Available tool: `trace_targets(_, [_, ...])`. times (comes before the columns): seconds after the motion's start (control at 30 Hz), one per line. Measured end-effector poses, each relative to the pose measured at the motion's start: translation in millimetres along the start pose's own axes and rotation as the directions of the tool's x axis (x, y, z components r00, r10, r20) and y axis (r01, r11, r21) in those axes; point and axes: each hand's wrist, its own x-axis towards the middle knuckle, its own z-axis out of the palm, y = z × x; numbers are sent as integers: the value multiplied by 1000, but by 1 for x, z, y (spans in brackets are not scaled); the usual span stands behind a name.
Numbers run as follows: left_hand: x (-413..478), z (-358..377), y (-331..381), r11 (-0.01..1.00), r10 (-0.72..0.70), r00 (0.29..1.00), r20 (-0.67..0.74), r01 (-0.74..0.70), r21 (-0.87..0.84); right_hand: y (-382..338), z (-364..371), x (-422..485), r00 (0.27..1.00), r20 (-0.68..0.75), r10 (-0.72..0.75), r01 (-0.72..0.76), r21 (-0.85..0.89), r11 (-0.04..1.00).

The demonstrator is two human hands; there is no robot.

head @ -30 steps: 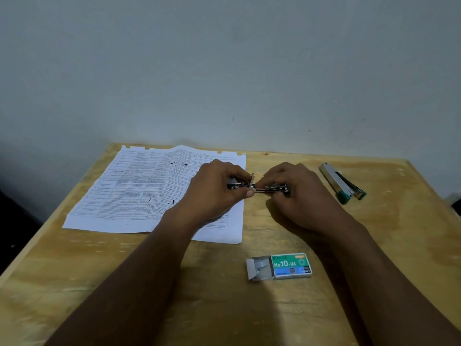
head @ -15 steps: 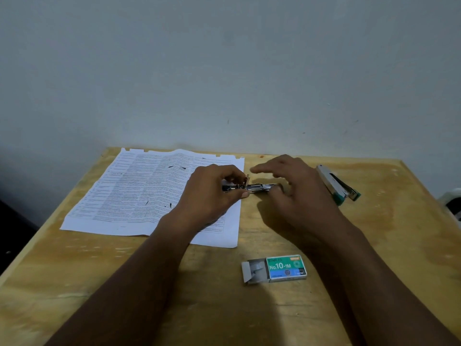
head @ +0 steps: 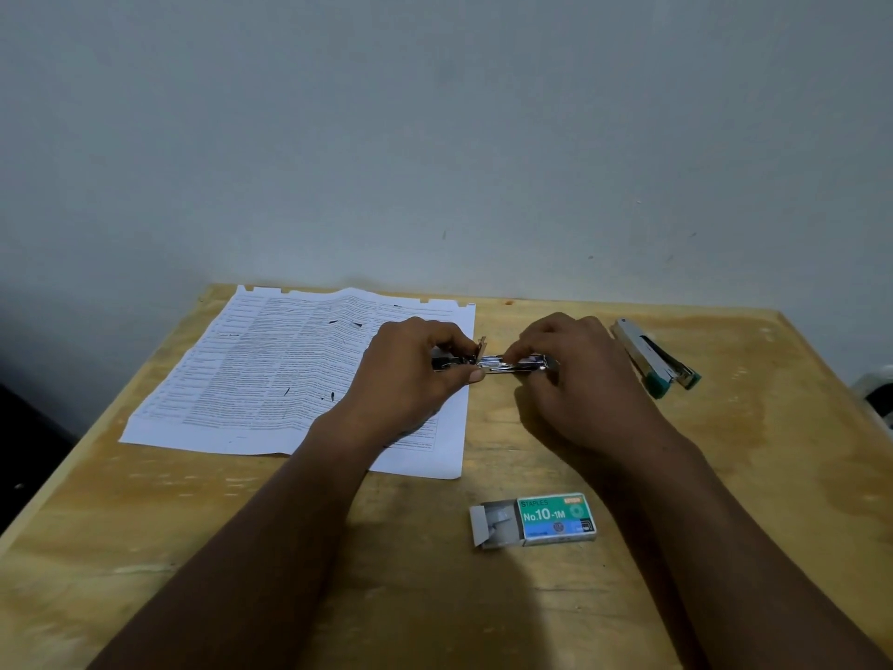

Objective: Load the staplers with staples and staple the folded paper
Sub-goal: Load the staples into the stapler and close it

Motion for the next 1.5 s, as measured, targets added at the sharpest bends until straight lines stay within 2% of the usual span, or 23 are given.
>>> trace_targets(0.13, [0,1,0,1000,-1,1000,1,1,-8,1,-2,1,993,-77,88,-94,-73,993])
trace_targets(0.2, [0,0,-1,1000,-5,1000,0,5,-15,3,-2,1,985,-144,94,-98,-21,995])
trace_targets(0.3, [1,1,-2,1000,7,1000,-2,-7,-13,-1,-3,-2,982,-191,-11,44,171,984])
trace_targets(0.37, [1,2,-3,1000,22,1000,-6,-23,-9,-9,-2,-4,981,-152,-121,151,203,968])
trace_targets(0.43, [2,2,-4,999,37,999,-8,-37,-1,-14,3,-4,979,-99,-176,191,167,967])
trace_targets(0.53, [2,1,-4,999,37,999,-12,-37,-13,-13,7,-4,985,-68,-156,162,89,983])
trace_targets(0.67, [2,2,-3,999,32,999,0,-32,4,-14,2,-6,985,-133,-107,128,156,979])
trace_targets(0.77, [2,2,-4,999,44,999,-5,-44,5,-18,3,-6,991,-80,-104,110,78,991])
trace_targets(0.97, [3,3,-4,999,37,999,1,-37,27,-6,6,-2,995,-103,-3,0,-27,1000])
trace_targets(1.1, [3,5,-8,997,57,998,2,-57,45,-2,7,-1,997,-74,30,-33,-33,999])
trace_targets(1.23, [3,2,-5,977,199,977,-80,-191,97,-2,9,0,987,-138,87,-77,80,994])
trace_targets(1.37, [2,-1,3,914,378,916,-138,-346,211,-1,0,1,962,-230,147,-72,304,950])
trace_targets(1.43, [1,-1,4,936,310,944,-115,-282,211,-2,-3,1,948,-286,135,-21,370,929])
trace_targets(1.5, [-1,-1,4,969,160,983,-96,-137,207,-4,-3,-1,933,-349,89,43,354,934])
